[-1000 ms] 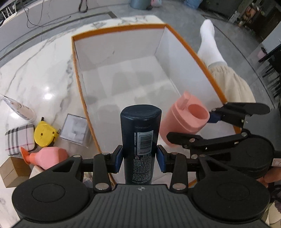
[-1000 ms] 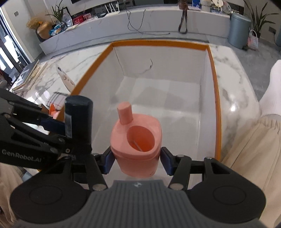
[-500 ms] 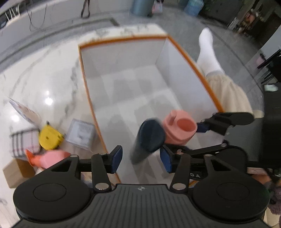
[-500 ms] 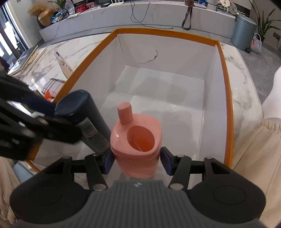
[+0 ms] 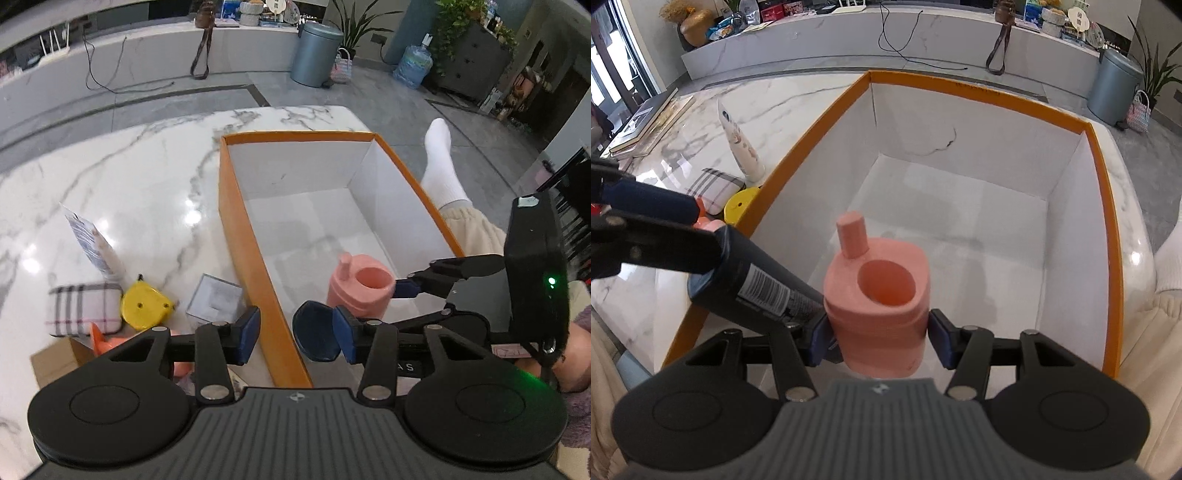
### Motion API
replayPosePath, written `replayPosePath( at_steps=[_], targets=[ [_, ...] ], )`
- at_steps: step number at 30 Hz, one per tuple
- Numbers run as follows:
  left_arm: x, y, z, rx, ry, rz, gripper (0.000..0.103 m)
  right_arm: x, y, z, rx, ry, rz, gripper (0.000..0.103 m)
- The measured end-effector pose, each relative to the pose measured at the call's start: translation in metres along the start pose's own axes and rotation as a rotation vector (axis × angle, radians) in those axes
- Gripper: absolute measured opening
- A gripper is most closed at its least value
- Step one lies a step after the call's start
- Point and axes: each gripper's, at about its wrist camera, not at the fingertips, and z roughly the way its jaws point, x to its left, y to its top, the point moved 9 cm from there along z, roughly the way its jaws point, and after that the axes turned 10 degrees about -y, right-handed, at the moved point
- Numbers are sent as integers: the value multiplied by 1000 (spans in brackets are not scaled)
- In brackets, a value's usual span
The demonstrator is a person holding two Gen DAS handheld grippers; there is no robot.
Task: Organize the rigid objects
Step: 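Lower the spray can and pink cup into the box and open both tools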
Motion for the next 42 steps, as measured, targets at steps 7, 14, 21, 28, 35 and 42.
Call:
replayPosePath(
  at_steps=[7, 14, 21, 28, 35, 42],
  targets=[
    [-17, -6, 3, 46, -66, 31, 28, -1, -3, 3, 21, -2, 3, 55],
    [-17, 19, 19, 1, -6, 74, 19, -7, 1, 3, 20, -20, -6, 54],
    [-9, 46, 39, -30, 82, 106, 19, -4, 2, 9, 42, -2, -3, 54],
    [0, 56, 47, -38, 174, 155, 19, -9, 3, 25, 97, -40, 26, 54],
    [1, 58, 63, 7, 237, 232, 19, -15, 8, 34, 128, -35, 82, 54],
    [11, 49, 48, -15, 191, 181, 19, -18, 11, 38, 143, -39, 95, 54]
  ],
)
